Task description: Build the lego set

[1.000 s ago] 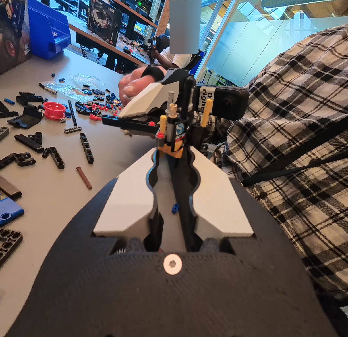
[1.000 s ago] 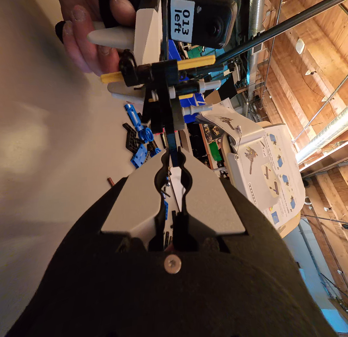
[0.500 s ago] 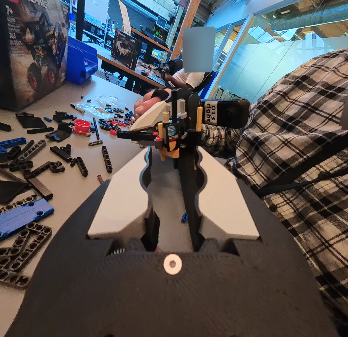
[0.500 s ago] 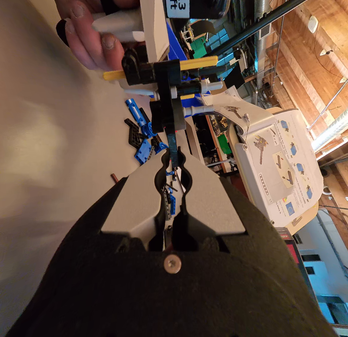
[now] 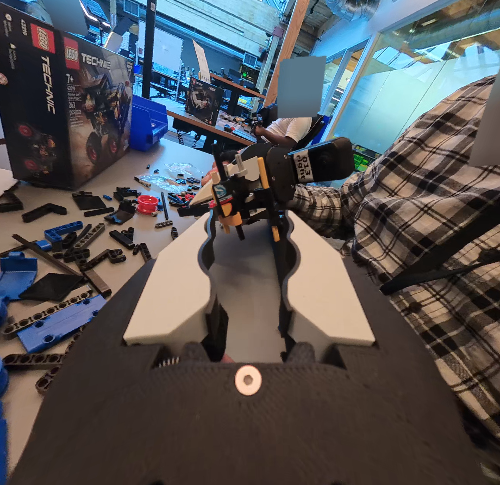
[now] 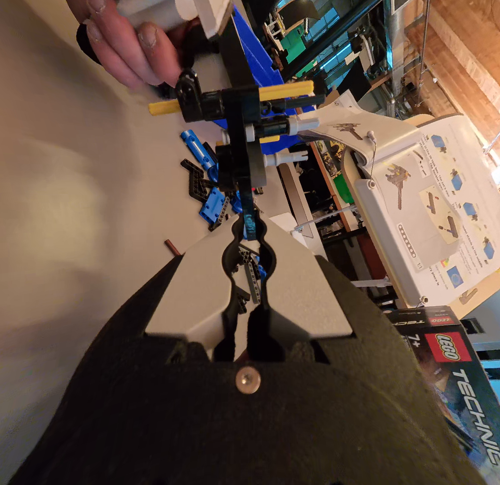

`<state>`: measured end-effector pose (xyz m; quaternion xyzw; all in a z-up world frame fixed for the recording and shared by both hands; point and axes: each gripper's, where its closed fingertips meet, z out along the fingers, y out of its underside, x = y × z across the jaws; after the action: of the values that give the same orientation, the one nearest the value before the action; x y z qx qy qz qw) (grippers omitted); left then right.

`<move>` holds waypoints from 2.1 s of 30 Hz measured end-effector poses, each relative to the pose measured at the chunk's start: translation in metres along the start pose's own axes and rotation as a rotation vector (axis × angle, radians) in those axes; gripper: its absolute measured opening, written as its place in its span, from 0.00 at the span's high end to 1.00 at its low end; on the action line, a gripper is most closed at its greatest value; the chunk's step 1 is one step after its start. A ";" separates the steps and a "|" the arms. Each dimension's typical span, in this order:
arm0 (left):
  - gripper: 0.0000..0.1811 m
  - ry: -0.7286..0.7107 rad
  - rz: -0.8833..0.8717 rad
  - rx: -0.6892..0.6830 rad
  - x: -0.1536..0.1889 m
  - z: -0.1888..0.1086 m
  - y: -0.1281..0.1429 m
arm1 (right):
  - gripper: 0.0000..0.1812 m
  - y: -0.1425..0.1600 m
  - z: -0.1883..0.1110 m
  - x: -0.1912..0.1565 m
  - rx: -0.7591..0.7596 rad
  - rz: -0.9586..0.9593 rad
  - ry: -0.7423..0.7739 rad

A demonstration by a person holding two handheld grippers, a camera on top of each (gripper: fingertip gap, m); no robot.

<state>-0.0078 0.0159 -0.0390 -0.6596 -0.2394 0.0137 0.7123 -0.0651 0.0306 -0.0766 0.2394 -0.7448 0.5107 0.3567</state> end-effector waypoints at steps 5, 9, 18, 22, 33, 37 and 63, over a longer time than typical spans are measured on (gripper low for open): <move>0.73 -0.026 0.008 -0.010 -0.005 0.000 0.002 | 0.97 0.004 0.000 0.002 -0.003 0.068 -0.015; 0.73 -0.044 0.020 -0.024 -0.008 0.001 0.005 | 0.97 0.009 0.000 0.005 -0.011 0.122 -0.020; 0.73 -0.082 0.057 -0.064 -0.012 0.004 0.012 | 0.97 0.013 0.002 -0.001 -0.017 0.259 -0.091; 0.73 -0.114 0.085 -0.073 -0.016 0.005 0.013 | 0.97 0.015 0.002 -0.003 -0.006 0.407 -0.153; 0.74 -0.191 0.134 -0.069 -0.026 0.009 0.009 | 0.97 0.007 -0.003 -0.011 0.070 0.846 -0.388; 0.74 -0.227 0.147 -0.047 -0.030 0.014 0.004 | 0.97 -0.004 -0.009 -0.013 0.131 0.986 -0.495; 0.74 -0.247 0.184 -0.055 -0.027 0.038 0.003 | 0.97 -0.025 -0.013 -0.022 0.196 1.058 -0.598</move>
<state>-0.0444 0.0432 -0.0501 -0.6912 -0.2640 0.1535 0.6549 -0.0296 0.0335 -0.0761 0.0020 -0.7801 0.5951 -0.1931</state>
